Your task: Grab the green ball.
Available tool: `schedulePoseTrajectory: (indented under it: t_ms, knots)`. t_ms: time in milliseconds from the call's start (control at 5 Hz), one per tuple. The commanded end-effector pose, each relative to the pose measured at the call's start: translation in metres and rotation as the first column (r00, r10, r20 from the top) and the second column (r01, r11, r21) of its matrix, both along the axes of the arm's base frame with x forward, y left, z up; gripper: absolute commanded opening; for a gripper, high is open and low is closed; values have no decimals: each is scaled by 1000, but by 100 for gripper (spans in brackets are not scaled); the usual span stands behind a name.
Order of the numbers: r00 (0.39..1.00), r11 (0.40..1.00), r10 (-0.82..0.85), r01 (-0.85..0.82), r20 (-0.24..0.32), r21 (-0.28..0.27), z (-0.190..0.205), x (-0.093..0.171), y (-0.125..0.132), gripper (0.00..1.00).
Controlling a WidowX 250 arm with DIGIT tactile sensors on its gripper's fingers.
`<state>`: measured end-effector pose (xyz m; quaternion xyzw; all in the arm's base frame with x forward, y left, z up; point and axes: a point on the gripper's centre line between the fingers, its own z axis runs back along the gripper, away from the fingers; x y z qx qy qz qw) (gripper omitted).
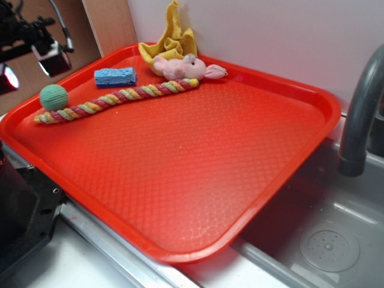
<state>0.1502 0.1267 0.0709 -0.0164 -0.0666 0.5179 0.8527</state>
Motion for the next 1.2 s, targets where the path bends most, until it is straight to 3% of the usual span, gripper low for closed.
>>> schedulePoseTrajectory:
  t_ms: [0,400,600,800,1000]
  knots:
    - [1000,997,18,-17,-4,81,-9,0,18,100]
    - [993,991,106,-102,-42,92,-31,-17,39,100]
    - [997,992,44,-37,-60,125,-45,-3,42,100]
    - [997,991,-43,52,-70,127,-48,-7,37,100]
    - [996,990,-74,80,-55,115,-38,10,32,100]
